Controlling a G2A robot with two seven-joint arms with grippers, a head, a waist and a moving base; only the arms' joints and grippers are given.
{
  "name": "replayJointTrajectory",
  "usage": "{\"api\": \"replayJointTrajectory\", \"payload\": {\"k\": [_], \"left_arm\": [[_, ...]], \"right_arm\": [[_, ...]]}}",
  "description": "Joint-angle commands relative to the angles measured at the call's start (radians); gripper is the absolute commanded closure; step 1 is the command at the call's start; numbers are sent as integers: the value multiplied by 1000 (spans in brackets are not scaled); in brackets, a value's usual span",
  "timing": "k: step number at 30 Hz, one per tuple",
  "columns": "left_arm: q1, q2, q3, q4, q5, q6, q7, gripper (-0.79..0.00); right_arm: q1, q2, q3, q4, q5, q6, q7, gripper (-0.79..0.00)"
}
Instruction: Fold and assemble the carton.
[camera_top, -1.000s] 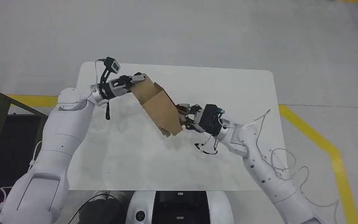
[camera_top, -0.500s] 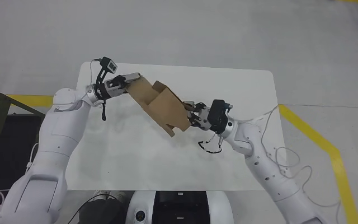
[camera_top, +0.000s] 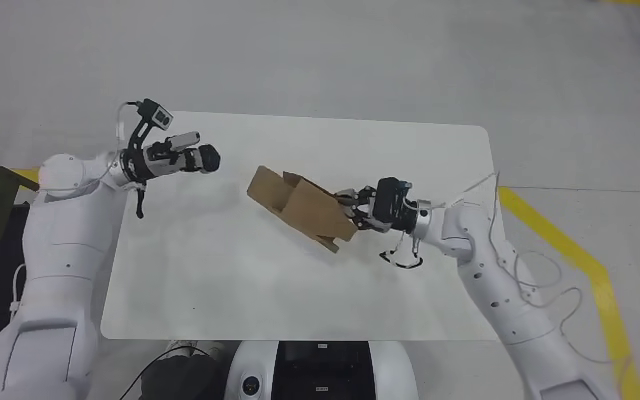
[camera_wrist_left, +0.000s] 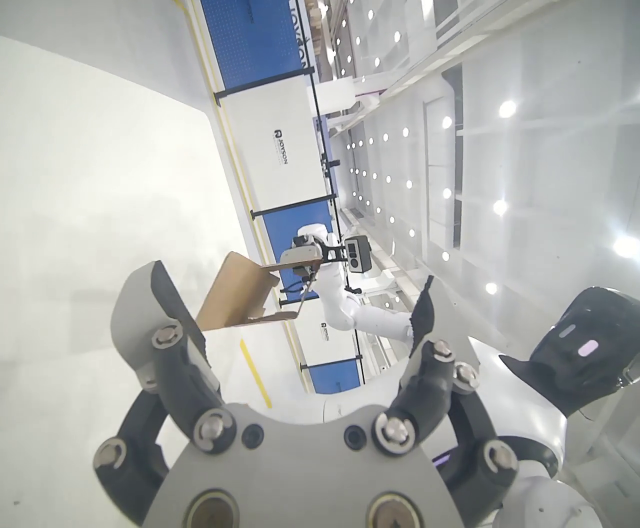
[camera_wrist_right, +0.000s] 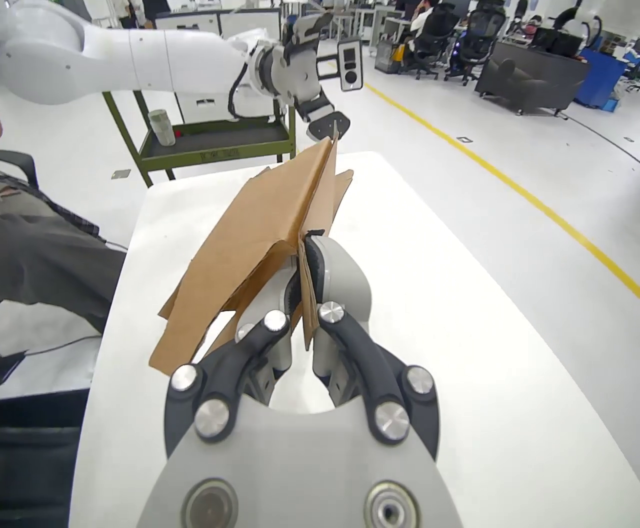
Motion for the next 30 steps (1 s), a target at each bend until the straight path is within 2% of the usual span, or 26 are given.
{"api": "replayJointTrajectory", "payload": {"k": [1, 8, 13, 16, 18, 30], "left_arm": [[28, 12, -7, -60, 11, 34, -33, -785], [150, 68, 52, -298, 7, 33, -33, -785], [188, 112, 73, -409, -4, 33, -33, -785], [193, 127, 71, -434, -7, 18, -18, -785], [199, 135, 73, -450, 7, -27, 27, -785], [199, 135, 73, -450, 7, -27, 27, -785]], "right_arm": [[11, 4, -9, 6, -3, -17, 8, 0], [93, 37, -123, 73, 75, -17, 27, 0], [159, 66, -207, 112, 168, -17, 13, 0], [188, 83, -250, 125, 211, -17, -6, 0], [196, 89, -261, 129, 223, -17, -14, 0], [196, 89, -261, 129, 223, -17, -14, 0]]}}
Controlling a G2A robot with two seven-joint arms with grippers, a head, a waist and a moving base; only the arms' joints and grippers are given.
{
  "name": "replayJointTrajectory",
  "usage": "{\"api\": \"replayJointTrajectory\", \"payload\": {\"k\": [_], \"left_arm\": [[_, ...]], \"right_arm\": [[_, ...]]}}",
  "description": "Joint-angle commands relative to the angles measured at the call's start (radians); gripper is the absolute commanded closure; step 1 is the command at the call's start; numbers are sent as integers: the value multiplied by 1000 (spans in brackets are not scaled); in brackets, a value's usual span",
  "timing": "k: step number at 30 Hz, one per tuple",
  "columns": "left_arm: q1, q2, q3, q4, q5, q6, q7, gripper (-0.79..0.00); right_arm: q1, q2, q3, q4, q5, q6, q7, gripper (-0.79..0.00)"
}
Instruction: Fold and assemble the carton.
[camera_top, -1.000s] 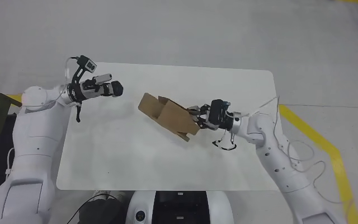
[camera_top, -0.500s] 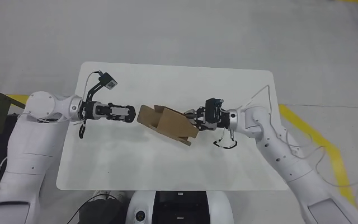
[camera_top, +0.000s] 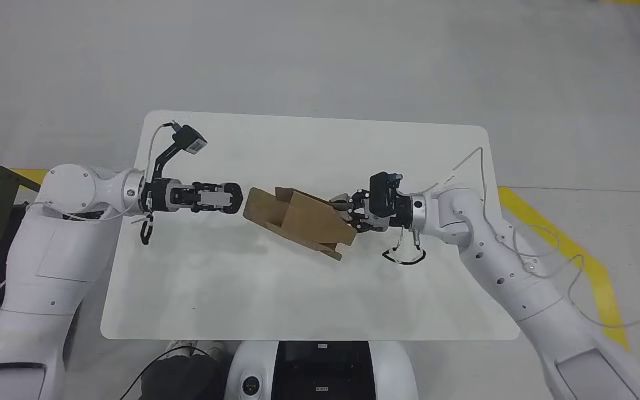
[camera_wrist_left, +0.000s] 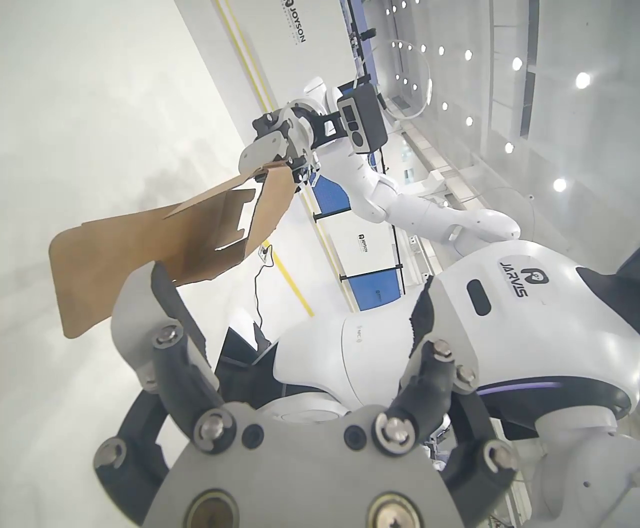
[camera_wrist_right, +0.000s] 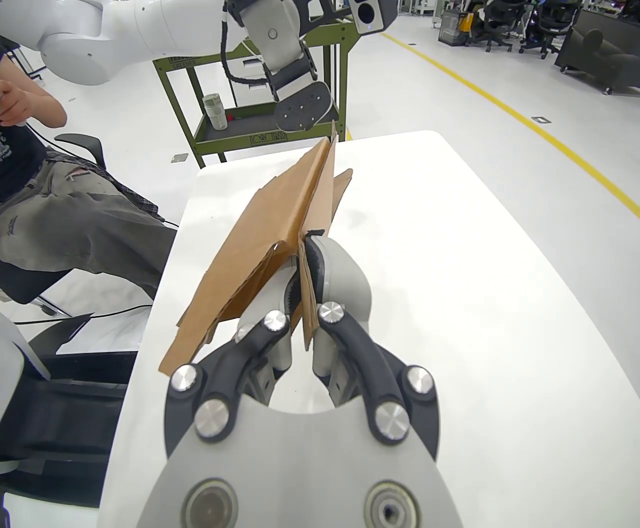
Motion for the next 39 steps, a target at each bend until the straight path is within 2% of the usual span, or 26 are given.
{"api": "replayJointTrajectory", "payload": {"k": [1, 6, 12, 20, 39], "left_arm": [[0, 0, 0, 0, 0, 0, 0, -785], [11, 0, 9, -53, 26, 0, 1, -785], [0, 5, 31, -87, 44, -8, 9, -785], [-30, 16, 100, -95, 79, -29, 29, -785], [-72, 52, 211, -129, -16, -41, 41, -785]], "right_arm": [[0, 0, 0, 0, 0, 0, 0, 0], [-10, -2, 0, -4, 20, 7, 10, 0], [30, -11, -36, 27, 114, 0, 67, 0], [91, -21, -113, 54, 233, 0, 138, 0], [174, -20, -258, 66, 392, 0, 168, 0]]}}
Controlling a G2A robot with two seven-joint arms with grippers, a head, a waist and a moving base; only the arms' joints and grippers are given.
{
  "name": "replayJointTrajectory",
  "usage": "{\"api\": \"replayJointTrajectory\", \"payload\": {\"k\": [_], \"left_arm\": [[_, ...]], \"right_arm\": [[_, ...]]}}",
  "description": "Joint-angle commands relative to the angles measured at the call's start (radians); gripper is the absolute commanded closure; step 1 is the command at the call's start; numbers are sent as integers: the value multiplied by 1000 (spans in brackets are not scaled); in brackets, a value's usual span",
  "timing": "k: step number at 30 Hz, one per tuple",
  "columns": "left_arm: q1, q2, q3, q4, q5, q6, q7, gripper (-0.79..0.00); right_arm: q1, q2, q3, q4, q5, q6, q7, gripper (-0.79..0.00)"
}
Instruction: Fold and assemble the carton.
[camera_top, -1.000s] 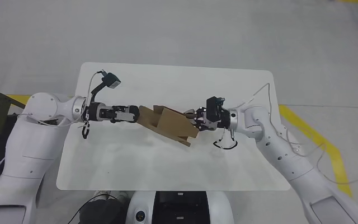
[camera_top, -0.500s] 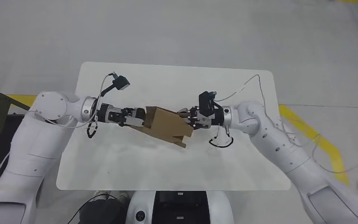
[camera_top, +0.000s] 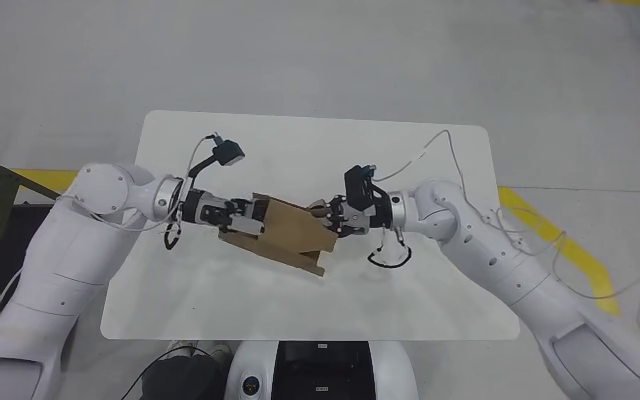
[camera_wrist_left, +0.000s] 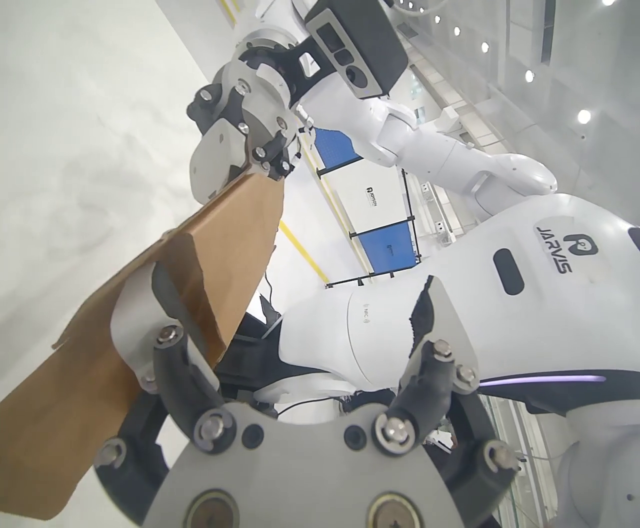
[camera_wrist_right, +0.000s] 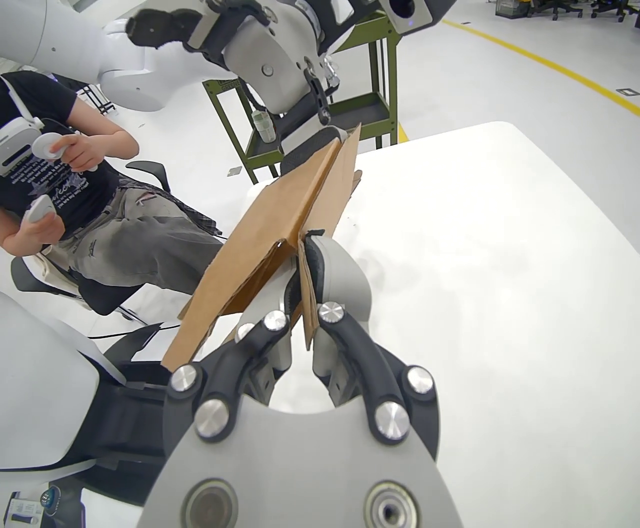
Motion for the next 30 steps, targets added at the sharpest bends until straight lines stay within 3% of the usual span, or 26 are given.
{"api": "replayJointTrajectory", "payload": {"k": [1, 17, 30], "left_arm": [[-2, 4, 7, -5, -16, 5, -5, -785], [-7, 15, 38, -5, -140, 32, -32, -785], [-20, 7, 67, 26, -123, 10, -10, -785]], "right_arm": [[7, -1, -10, 6, 9, 0, -3, 0], [39, -6, -67, 20, 60, 0, -61, 0], [47, -13, -90, 37, 89, 0, -92, 0]]}}
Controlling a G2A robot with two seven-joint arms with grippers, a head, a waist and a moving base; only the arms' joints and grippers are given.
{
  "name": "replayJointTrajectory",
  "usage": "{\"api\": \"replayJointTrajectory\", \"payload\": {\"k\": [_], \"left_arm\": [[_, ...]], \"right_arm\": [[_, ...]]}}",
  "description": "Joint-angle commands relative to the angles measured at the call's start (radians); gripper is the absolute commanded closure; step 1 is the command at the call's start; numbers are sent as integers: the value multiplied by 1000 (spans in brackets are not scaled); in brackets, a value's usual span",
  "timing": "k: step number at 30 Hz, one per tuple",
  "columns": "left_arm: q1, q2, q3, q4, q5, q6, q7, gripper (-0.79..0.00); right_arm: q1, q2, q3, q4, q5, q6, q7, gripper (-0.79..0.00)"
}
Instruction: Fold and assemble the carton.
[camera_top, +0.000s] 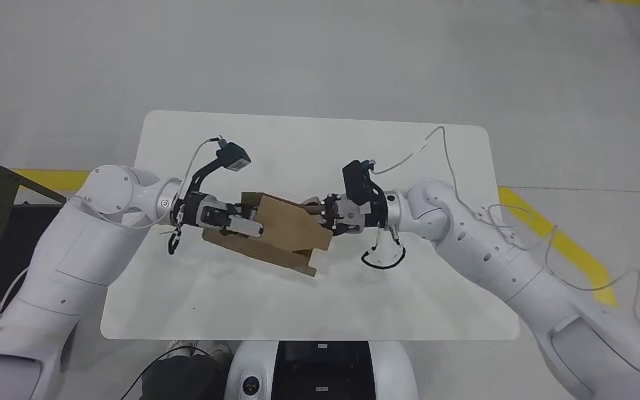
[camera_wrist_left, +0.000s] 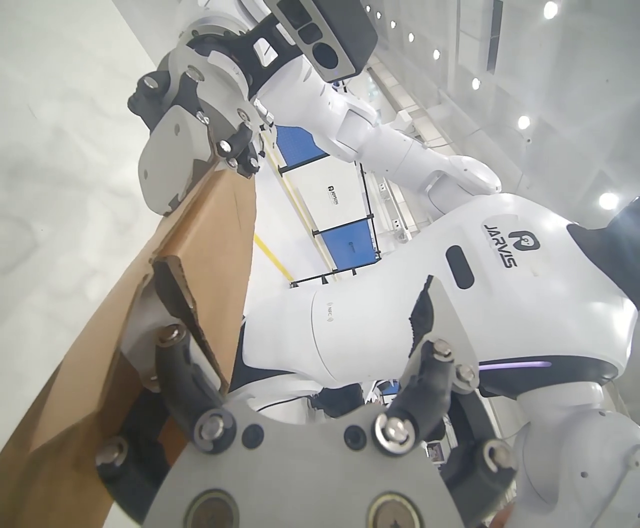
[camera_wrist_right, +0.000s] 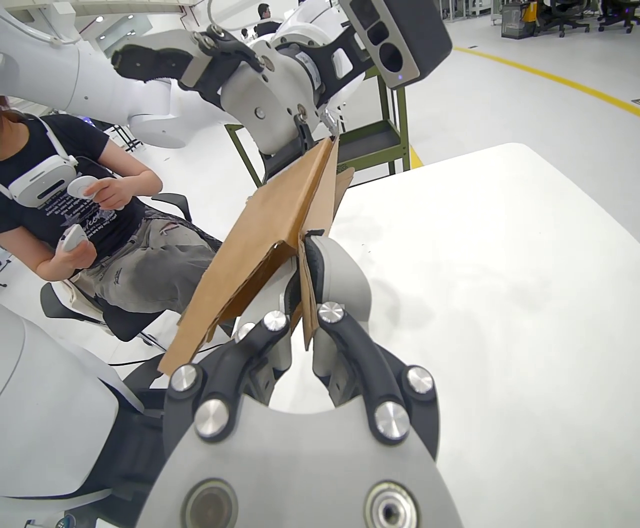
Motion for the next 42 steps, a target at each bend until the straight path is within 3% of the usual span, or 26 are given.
{"api": "replayJointTrajectory", "payload": {"k": [1, 11, 23, 34, 39, 42], "left_arm": [[-2, 0, 3, 0, 1, -1, 1, -767], [-10, 1, 14, 1, -1, 4, -4, -391], [-11, 7, 19, 17, 30, -2, 2, -259], [-11, 13, 23, 42, 18, -11, 11, -286], [-9, 16, 14, 54, 3, -9, 9, -126], [-10, 17, 13, 58, -1, -7, 7, -74]], "right_arm": [[2, -2, -3, 4, 5, 0, 1, 0], [10, -11, -10, 20, 16, 0, 8, 0], [7, -13, 9, 22, -10, 0, -7, 0], [-7, -8, 23, 2, -66, 0, -45, 0], [-9, -7, 22, -5, -71, 0, -56, 0], [-9, -5, 20, -15, -75, 0, -65, 0]]}}
